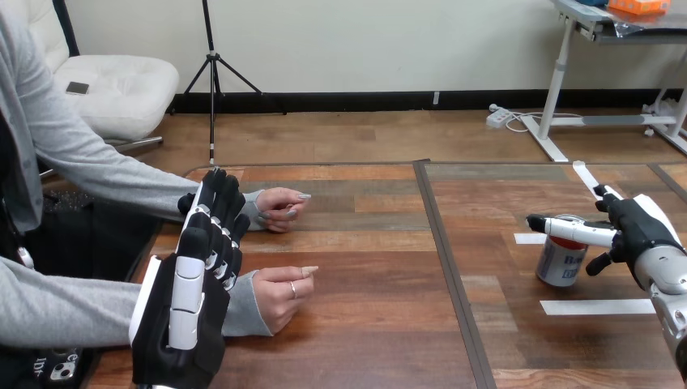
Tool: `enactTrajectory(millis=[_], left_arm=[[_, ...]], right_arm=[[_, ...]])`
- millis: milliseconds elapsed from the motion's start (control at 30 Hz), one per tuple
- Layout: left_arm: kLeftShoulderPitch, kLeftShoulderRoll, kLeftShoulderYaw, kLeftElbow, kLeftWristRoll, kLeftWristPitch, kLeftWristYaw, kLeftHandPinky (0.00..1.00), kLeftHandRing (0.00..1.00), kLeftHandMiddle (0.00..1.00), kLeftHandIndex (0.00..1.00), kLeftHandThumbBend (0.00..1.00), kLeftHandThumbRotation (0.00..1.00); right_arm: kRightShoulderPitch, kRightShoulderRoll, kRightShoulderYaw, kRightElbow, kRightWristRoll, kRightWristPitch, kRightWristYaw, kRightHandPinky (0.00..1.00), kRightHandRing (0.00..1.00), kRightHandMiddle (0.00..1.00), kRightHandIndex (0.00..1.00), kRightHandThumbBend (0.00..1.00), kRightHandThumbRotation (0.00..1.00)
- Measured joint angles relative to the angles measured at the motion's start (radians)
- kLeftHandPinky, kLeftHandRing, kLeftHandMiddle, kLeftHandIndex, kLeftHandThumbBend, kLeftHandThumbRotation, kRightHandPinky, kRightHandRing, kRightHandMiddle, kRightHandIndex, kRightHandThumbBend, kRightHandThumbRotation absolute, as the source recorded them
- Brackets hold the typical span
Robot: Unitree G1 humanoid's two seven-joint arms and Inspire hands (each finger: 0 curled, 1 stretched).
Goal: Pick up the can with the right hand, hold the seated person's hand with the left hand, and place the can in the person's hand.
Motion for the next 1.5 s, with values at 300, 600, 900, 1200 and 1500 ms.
enactTrajectory(millis=[300, 600, 900, 1200, 1500], left_arm=[[0.000, 0.000, 0.000, 0.000, 0.000, -0.002, 0.002, 1.00, 1.00, 1.00, 0.99, 0.71, 0.87], [0.000, 0.000, 0.000, 0.000, 0.003, -0.002, 0.003, 1.00, 1.00, 1.00, 0.99, 0.73, 0.88], [0.000, 0.000, 0.000, 0.000, 0.007, -0.002, 0.006, 1.00, 1.00, 1.00, 0.99, 0.73, 0.88], [0.000, -0.003, -0.001, 0.000, 0.016, -0.005, 0.011, 1.00, 1.00, 1.00, 0.99, 0.74, 0.88], [0.000, -0.003, -0.001, 0.000, 0.021, -0.006, 0.018, 1.00, 1.00, 1.00, 0.99, 0.73, 0.88]], right_arm=[[0.002, 0.000, 0.010, 0.000, -0.008, 0.000, 0.000, 0.66, 1.00, 1.00, 1.00, 1.00, 0.44], [0.007, 0.000, 0.020, 0.000, -0.026, -0.006, 0.000, 0.96, 1.00, 1.00, 1.00, 1.00, 0.47], [0.014, 0.000, 0.028, 0.000, -0.036, -0.006, 0.000, 1.00, 1.00, 1.00, 1.00, 1.00, 0.47], [0.025, 0.000, 0.041, 0.000, -0.039, -0.016, 0.000, 1.00, 1.00, 1.00, 1.00, 1.00, 0.46], [0.035, 0.000, 0.040, -0.003, -0.030, -0.032, 0.000, 1.00, 1.00, 1.00, 1.00, 1.00, 0.46]])
